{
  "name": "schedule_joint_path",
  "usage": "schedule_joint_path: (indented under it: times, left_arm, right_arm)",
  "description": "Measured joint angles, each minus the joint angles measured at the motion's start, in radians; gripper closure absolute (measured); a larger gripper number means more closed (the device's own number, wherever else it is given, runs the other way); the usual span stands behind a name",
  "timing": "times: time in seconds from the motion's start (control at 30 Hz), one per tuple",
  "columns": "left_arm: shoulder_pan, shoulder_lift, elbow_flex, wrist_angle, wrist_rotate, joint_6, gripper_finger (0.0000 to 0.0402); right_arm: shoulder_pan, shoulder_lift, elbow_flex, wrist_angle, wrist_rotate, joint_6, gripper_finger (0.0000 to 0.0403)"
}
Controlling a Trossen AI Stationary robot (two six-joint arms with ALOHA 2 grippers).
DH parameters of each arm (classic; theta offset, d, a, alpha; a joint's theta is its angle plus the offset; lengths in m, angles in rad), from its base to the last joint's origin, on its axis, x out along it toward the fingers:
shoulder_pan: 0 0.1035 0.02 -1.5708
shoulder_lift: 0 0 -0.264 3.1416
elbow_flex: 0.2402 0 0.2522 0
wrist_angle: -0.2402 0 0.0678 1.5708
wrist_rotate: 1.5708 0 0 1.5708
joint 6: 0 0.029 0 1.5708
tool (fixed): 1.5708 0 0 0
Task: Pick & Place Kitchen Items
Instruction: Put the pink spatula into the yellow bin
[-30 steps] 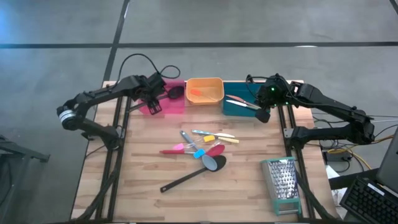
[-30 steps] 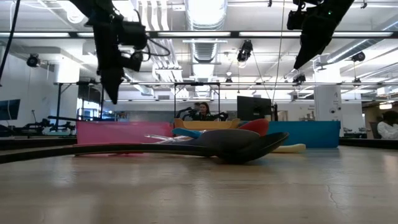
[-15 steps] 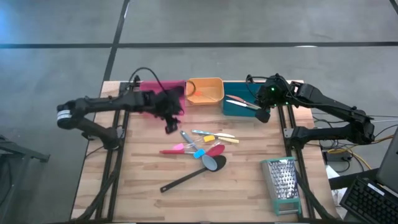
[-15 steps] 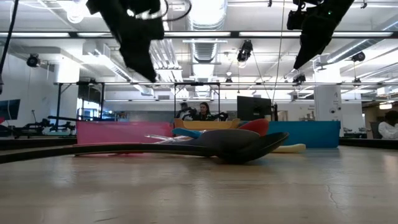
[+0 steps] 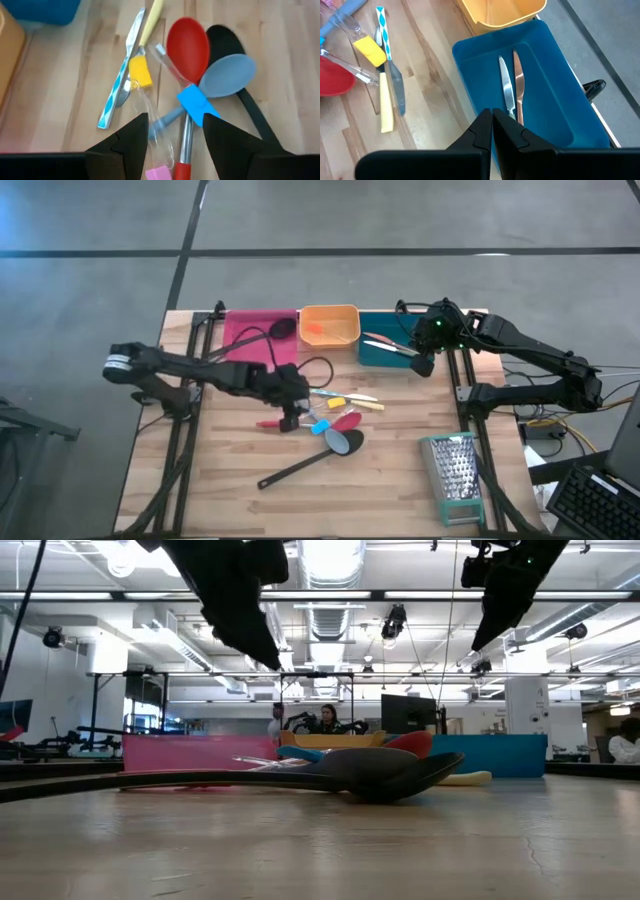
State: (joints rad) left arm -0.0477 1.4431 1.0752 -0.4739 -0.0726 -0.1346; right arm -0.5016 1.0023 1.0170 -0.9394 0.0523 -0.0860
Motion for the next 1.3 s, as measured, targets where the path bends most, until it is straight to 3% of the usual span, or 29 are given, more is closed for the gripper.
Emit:
schedule_joint_path:
  times: [0.47,0.67,1.3]
  left_arm:
    - [-0.001,0.218,0.0,0.115,-0.098,-0.184,0.0209]
    - [0.0,0.277,0.0,0.136,-0.217,-0.201,0.0209]
    - [0.001,0.317,0.0,0.186,-0.201,-0.207,0.0209]
  right_arm:
    - [0.0,0.0,0.0,0.0,0.0,0.0,0.0394]
    - [0.0,0.0,-0.003,0.001,0.0,-0.003,0.0394]
    - [0.0,0.0,-0.007,0.003,0.0,-0.003,0.0394]
